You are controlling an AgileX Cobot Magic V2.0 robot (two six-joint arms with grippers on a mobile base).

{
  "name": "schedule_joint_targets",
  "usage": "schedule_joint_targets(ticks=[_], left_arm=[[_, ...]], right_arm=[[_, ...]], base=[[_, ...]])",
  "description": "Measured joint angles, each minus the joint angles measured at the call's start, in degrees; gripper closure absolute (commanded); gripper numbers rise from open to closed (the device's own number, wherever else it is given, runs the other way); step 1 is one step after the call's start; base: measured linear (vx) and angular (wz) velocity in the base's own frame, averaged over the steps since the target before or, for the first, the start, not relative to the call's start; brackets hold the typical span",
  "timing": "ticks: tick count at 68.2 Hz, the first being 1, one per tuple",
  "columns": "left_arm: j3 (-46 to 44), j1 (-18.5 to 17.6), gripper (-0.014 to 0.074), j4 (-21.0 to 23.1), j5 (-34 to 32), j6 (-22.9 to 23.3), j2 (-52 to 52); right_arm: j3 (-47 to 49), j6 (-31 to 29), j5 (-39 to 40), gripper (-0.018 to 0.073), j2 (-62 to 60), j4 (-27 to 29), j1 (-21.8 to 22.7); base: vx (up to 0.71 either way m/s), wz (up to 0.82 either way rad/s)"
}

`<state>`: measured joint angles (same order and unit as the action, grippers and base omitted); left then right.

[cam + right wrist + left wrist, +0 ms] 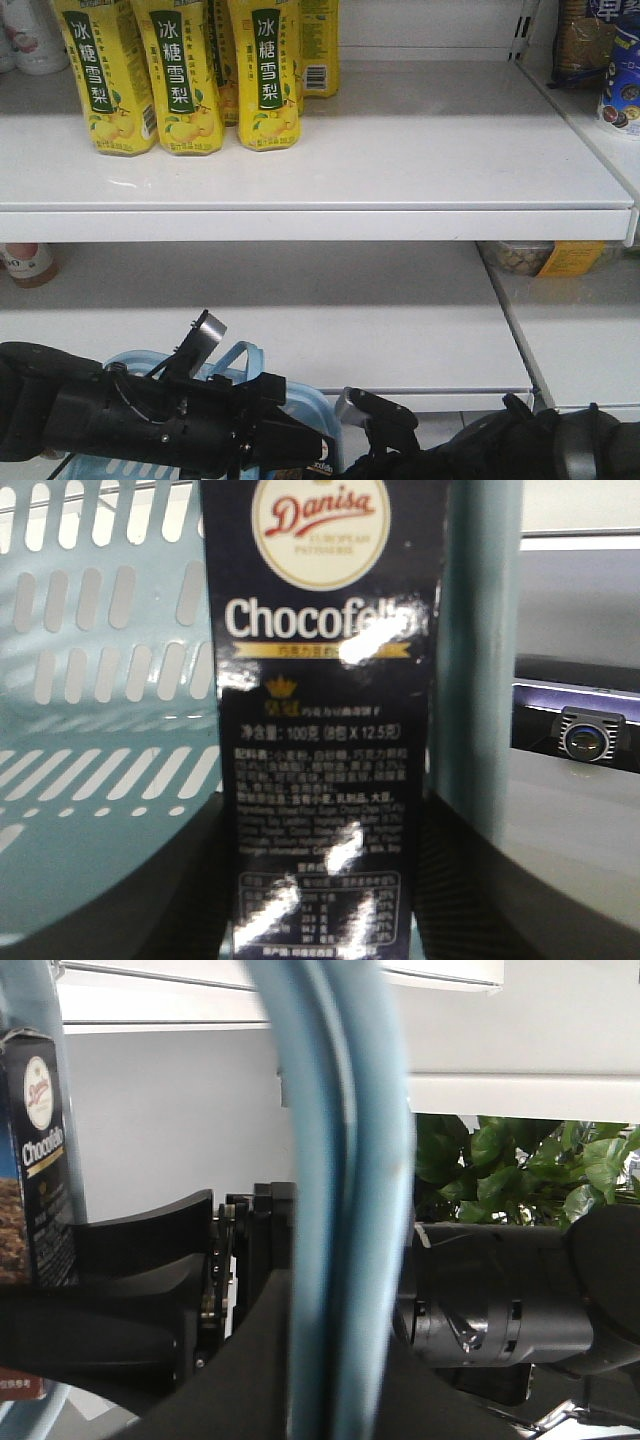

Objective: Left arm holds basket, right arm returns cookies
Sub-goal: 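Close the right gripper on the Chocofello cookie box in the basket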

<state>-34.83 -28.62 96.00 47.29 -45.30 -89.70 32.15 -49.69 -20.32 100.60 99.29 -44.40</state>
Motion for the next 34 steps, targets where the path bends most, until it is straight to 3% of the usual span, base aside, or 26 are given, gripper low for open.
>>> schedule_joint_targets(ticks=[21,34], left_arm=[[0.00,0.00,0.0603,0.09,0.24,0.00,0.00],[0.00,0.00,0.0603,0.23,0.39,0.00,0.00]], right_arm=[[-0.67,0.00,0.91,0.0333,-3.32,0.00,0.00],[-6.21,0.05,3.89,0.0333,-9.65,0.07,0.00]], base=[[0.00,0.00],[0.00,0.00]])
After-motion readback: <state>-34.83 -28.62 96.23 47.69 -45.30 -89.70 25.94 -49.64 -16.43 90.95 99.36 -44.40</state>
